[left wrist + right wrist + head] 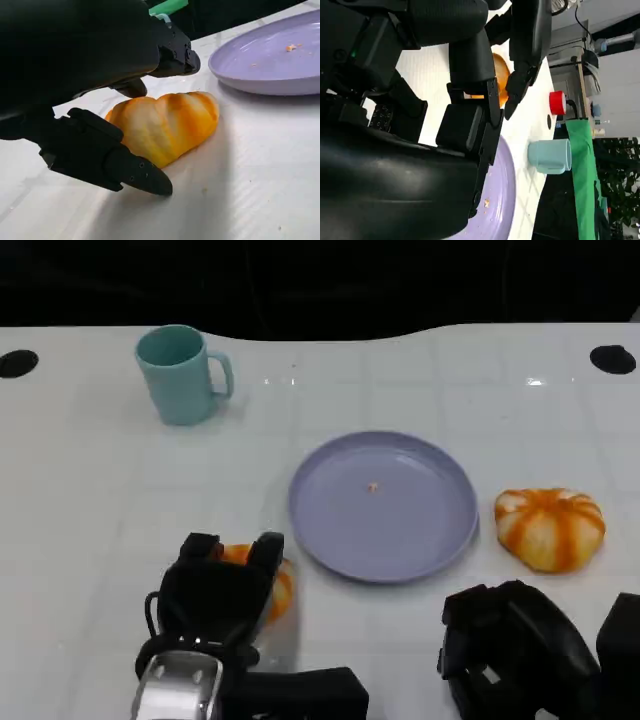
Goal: Grasp the bread from the table and place it into the plate.
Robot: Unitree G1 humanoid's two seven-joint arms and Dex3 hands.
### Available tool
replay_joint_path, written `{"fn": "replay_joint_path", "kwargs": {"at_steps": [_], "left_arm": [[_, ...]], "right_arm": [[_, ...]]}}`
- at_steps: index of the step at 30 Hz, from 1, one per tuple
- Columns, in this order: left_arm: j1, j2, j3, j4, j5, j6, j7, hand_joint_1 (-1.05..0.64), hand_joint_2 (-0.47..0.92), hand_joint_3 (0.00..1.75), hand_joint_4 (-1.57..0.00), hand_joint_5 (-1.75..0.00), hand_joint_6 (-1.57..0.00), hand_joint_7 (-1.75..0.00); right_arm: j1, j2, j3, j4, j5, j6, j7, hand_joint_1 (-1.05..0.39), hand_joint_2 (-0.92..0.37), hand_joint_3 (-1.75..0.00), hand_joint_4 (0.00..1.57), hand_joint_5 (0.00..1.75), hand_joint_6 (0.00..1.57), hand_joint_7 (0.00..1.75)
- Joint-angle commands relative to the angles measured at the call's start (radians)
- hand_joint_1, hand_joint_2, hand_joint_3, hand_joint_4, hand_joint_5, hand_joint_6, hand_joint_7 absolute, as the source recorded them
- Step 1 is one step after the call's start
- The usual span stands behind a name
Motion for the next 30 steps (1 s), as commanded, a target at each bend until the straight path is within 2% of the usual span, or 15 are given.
{"fn": "replay_joint_path", "kwargs": {"at_steps": [1,10,16,20,22,23,24,25,27,28,30], "left_arm": [[-0.019,0.016,-0.007,0.066,-0.031,0.007,0.061,-0.42,0.71,0.01,0.0,-0.69,-0.16,0.0],[-0.041,0.024,-0.026,0.121,-0.082,-0.005,0.183,-0.41,0.74,0.02,-0.01,-0.69,-0.18,-0.01],[-0.068,0.029,-0.04,0.17,-0.111,-0.013,0.23,-0.41,0.75,0.02,-0.06,-0.71,-0.25,-0.04],[-0.094,0.033,-0.051,0.225,-0.134,-0.027,0.253,-0.4,0.77,0.02,-0.11,-0.7,-0.27,-0.03],[-0.109,0.035,-0.055,0.263,-0.149,-0.046,0.283,-0.38,0.79,0.03,-0.22,-0.7,-0.33,-0.04],[-0.116,0.035,-0.054,0.284,-0.159,-0.061,0.314,-0.35,0.8,0.03,-0.33,-0.74,-0.39,-0.06],[-0.125,0.036,-0.054,0.316,-0.171,-0.084,0.363,-0.3,0.81,0.03,-0.48,-0.96,-0.53,-0.07],[-0.133,0.037,-0.054,0.344,-0.181,-0.103,0.403,-0.26,0.82,0.04,-0.53,-1.25,-0.64,-0.07],[-0.153,0.04,-0.06,0.419,-0.189,-0.144,0.516,-0.23,0.84,0.06,-0.62,-1.59,-0.82,-0.08],[-0.165,0.042,-0.066,0.461,-0.19,-0.163,0.577,-0.24,0.86,0.08,-0.72,-1.68,-0.96,-0.11],[-0.189,0.043,-0.074,0.542,-0.199,-0.194,0.683,-0.27,0.9,0.11,-0.77,-1.73,-1.1,-0.15]], "right_arm": [[0.01,-0.012,-0.009,-0.011,0.01,-0.001,0.003,-1.05,-0.02,-1.39,1.56,1.3,1.57,1.04],[0.004,-0.011,-0.011,-0.001,0.01,-0.005,0.005,-1.05,-0.04,-1.37,1.56,1.3,1.57,1.04],[-0.001,-0.012,-0.011,0.004,0.011,-0.003,0.008,-1.05,-0.04,-1.36,1.56,1.3,1.57,1.03],[0.002,-0.013,-0.011,-0.002,0.009,0.003,0.005,-1.05,-0.04,-1.36,1.57,1.3,1.57,1.04],[0.003,-0.011,-0.012,0.0,0.012,0.0,0.007,-1.05,-0.04,-1.36,1.57,1.3,1.57,1.04],[0.003,-0.01,-0.013,0.001,0.013,-0.001,0.007,-1.05,-0.04,-1.36,1.57,1.3,1.57,1.04],[0.005,-0.01,-0.012,0.0,0.011,-0.002,0.005,-1.05,-0.04,-1.36,1.57,1.3,1.57,1.04],[0.006,-0.01,-0.011,-0.001,0.01,-0.003,0.004,-1.05,-0.05,-1.36,1.57,1.31,1.57,1.04],[0.005,-0.011,-0.01,-0.001,0.006,-0.006,0.003,-1.05,-0.05,-1.37,1.57,1.31,1.57,1.04],[0.004,-0.011,-0.011,0.001,0.007,-0.008,0.004,-1.05,-0.05,-1.37,1.57,1.31,1.57,1.04],[0.003,-0.01,-0.012,0.004,0.01,-0.01,0.008,-1.05,-0.05,-1.37,1.57,1.31,1.57,1.04]]}}
